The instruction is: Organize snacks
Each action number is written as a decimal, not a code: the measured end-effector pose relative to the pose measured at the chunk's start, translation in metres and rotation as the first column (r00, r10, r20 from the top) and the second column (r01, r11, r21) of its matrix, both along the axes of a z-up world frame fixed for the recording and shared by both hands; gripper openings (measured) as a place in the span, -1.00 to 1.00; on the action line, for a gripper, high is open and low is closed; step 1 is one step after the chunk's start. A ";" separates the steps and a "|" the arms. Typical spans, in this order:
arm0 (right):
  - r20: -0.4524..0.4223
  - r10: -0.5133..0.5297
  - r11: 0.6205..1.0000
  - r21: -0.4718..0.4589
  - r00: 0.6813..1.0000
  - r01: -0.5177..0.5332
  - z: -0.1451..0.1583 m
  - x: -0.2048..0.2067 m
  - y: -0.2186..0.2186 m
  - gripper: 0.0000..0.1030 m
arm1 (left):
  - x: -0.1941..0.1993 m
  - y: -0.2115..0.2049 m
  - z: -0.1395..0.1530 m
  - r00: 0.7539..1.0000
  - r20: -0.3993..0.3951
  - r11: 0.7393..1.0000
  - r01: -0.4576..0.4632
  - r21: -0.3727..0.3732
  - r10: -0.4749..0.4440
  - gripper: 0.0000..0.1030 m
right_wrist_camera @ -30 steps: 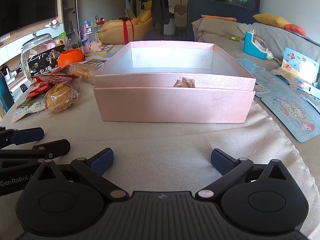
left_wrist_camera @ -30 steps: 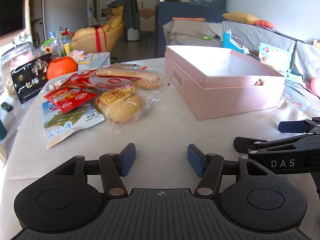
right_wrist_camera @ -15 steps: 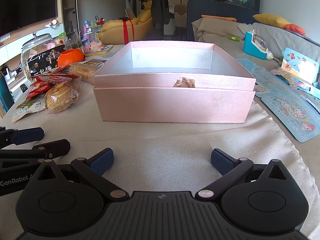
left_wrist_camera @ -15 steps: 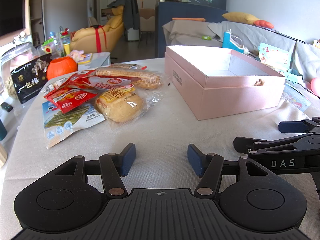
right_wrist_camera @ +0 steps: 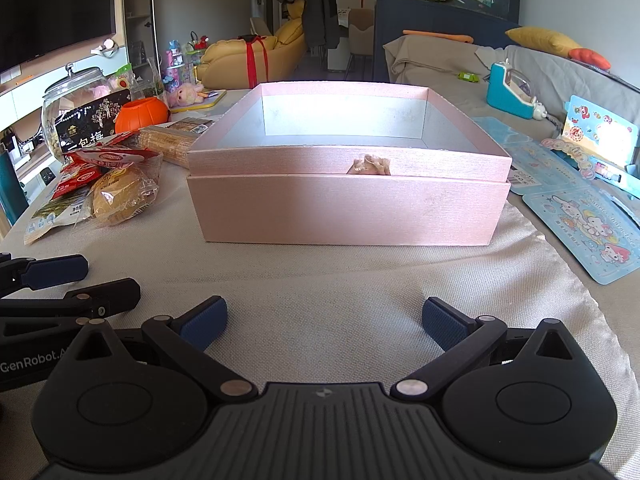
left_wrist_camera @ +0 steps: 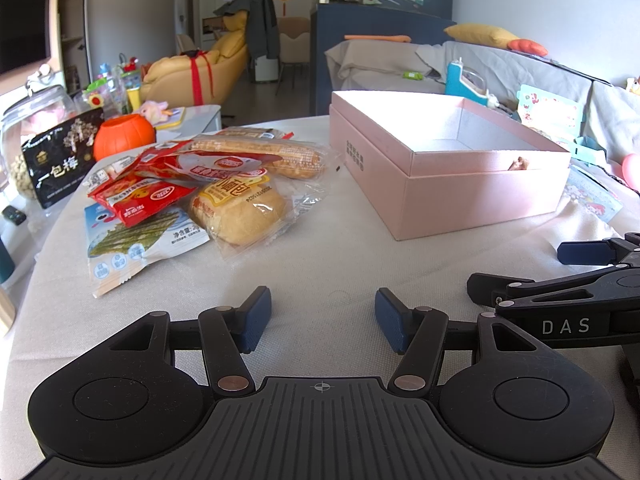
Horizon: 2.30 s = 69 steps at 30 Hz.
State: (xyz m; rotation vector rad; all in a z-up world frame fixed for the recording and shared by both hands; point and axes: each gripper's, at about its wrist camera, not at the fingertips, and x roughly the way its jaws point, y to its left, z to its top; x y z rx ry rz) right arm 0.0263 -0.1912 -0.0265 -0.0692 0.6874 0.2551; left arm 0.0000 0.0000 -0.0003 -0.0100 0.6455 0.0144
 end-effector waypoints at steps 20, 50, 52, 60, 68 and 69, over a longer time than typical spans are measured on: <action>-0.091 0.067 0.998 -0.013 0.994 -0.069 0.006 0.011 -0.005 1.00 | 0.002 0.013 0.008 0.998 -0.027 0.998 0.057 -0.034 -0.058 0.19; -0.094 0.355 0.933 0.103 0.930 -0.346 0.059 0.111 0.189 0.83 | -0.019 0.180 0.038 0.960 -0.014 0.949 -0.280 -0.142 0.281 0.14; -0.151 0.359 0.930 0.134 0.921 -0.341 0.049 0.116 0.187 0.78 | -0.023 0.182 0.042 0.959 0.012 0.948 -0.277 -0.160 0.282 0.14; -0.196 0.452 0.892 0.119 0.870 -0.437 0.026 0.069 0.156 0.24 | -0.017 0.170 0.048 0.977 0.029 0.959 -0.204 -0.196 0.213 0.14; -0.188 0.477 0.878 0.133 0.859 -0.459 0.030 0.051 0.111 0.47 | -0.015 0.155 0.045 0.984 -0.002 0.964 -0.178 -0.196 0.181 0.14; -0.174 0.472 0.881 0.124 0.865 -0.456 0.031 0.050 0.105 0.49 | -0.014 0.155 0.044 0.983 -0.004 0.964 -0.181 -0.194 0.184 0.14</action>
